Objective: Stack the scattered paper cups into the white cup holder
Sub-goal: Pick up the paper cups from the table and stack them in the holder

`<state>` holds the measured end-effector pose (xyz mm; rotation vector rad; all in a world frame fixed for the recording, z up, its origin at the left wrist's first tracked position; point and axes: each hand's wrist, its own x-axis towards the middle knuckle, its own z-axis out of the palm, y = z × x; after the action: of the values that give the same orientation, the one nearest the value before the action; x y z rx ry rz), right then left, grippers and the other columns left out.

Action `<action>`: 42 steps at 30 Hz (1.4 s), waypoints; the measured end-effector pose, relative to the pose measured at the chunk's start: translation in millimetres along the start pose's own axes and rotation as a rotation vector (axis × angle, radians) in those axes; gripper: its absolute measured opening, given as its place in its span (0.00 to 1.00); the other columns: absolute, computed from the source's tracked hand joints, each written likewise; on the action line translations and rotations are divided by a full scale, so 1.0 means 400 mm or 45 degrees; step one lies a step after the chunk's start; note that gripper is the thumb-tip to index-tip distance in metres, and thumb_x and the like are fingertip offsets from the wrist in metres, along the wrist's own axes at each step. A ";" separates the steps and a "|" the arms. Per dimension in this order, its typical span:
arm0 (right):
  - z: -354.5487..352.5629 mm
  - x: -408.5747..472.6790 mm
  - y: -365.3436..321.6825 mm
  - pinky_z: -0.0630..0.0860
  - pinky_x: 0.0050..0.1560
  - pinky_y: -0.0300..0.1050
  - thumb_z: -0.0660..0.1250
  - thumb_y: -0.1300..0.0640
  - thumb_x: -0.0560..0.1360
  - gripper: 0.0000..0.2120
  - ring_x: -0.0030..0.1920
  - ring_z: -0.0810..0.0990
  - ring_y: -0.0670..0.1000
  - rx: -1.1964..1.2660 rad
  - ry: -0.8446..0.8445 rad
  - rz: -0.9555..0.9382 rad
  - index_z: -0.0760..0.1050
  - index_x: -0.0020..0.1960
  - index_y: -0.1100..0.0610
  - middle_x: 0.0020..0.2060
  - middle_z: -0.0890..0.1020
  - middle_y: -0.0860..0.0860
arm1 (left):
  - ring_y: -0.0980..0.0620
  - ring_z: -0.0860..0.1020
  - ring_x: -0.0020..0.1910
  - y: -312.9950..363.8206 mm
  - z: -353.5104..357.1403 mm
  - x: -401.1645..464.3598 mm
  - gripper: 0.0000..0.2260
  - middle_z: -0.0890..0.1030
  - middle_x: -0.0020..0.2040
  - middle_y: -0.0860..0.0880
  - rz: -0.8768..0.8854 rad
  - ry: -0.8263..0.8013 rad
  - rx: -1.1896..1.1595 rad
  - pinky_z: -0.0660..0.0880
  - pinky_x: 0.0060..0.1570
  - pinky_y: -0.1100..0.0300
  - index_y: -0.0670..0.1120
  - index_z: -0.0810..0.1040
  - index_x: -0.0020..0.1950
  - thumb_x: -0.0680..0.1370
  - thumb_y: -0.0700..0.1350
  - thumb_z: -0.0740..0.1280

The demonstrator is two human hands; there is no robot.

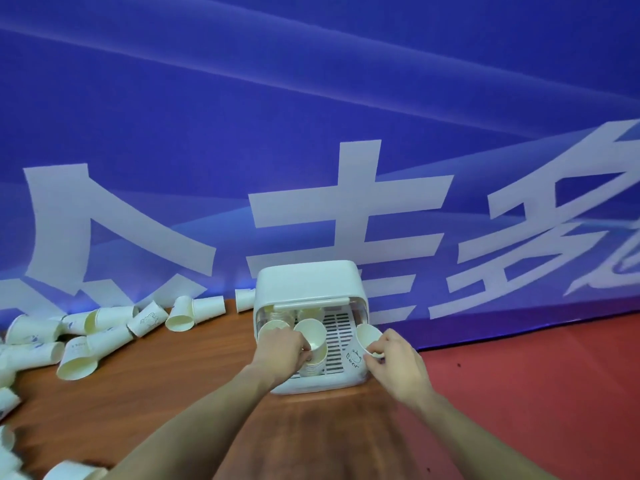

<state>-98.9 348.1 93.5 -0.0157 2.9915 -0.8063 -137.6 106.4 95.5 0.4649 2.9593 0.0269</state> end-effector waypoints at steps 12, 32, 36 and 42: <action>0.017 -0.029 0.057 0.72 0.44 0.42 0.66 0.47 0.76 0.10 0.48 0.76 0.46 -0.048 -0.069 0.038 0.82 0.53 0.48 0.47 0.71 0.42 | 0.48 0.80 0.55 0.017 0.064 0.023 0.15 0.82 0.57 0.50 -0.066 -0.100 -0.040 0.74 0.53 0.57 0.58 0.80 0.62 0.79 0.58 0.63; 0.048 0.077 -0.201 0.71 0.45 0.44 0.62 0.48 0.79 0.12 0.53 0.73 0.48 -0.245 -0.019 -0.498 0.82 0.54 0.50 0.48 0.73 0.46 | 0.49 0.80 0.54 -0.170 -0.043 -0.070 0.18 0.82 0.54 0.54 -0.199 -0.006 -0.043 0.74 0.51 0.54 0.57 0.77 0.63 0.76 0.62 0.63; 0.078 0.092 -0.206 0.64 0.43 0.44 0.60 0.50 0.80 0.13 0.53 0.73 0.51 -0.384 -0.079 -0.546 0.82 0.50 0.52 0.46 0.72 0.47 | 0.50 0.80 0.51 -0.198 -0.028 -0.090 0.17 0.82 0.52 0.54 -0.202 -0.016 -0.100 0.75 0.48 0.55 0.57 0.78 0.62 0.77 0.62 0.61; 0.128 0.109 -0.202 0.67 0.47 0.45 0.58 0.52 0.80 0.14 0.57 0.73 0.54 -0.529 -0.252 -0.530 0.81 0.55 0.54 0.53 0.73 0.51 | 0.48 0.79 0.53 -0.231 0.007 -0.100 0.17 0.82 0.53 0.53 -0.239 -0.090 -0.162 0.72 0.49 0.56 0.57 0.78 0.61 0.75 0.61 0.62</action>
<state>-140.3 251.7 88.2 -0.7034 2.9331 -0.1647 -127.4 6.2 94.6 0.1672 2.8953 0.1732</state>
